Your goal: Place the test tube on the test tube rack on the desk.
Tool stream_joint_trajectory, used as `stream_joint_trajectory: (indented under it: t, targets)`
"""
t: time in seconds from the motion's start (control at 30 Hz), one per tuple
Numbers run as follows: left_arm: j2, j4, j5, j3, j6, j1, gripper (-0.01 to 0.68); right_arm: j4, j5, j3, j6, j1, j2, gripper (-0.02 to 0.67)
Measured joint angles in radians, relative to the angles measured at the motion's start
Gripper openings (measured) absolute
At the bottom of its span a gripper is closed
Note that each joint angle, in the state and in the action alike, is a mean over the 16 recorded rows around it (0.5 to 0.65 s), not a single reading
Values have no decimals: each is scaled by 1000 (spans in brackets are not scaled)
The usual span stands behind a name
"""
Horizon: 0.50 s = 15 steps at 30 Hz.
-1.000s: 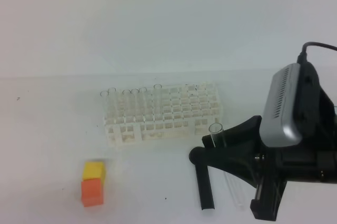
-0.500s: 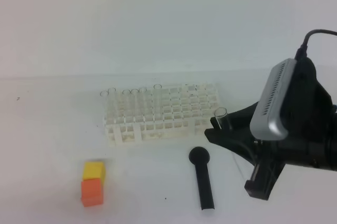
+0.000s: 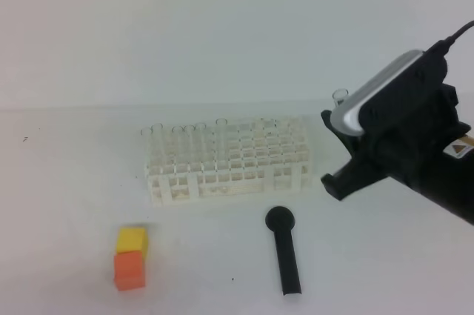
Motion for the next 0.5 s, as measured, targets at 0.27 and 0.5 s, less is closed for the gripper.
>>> stream_joint_trajectory:
  t: [0.27,0.5]
  targets:
    - [0,0,-2,0,0,0,-1,-492,-315,-79,586,41,217,118]
    - [0,0,-3,0,0,0,-1,-694,-488,-205,834,49,432,118]
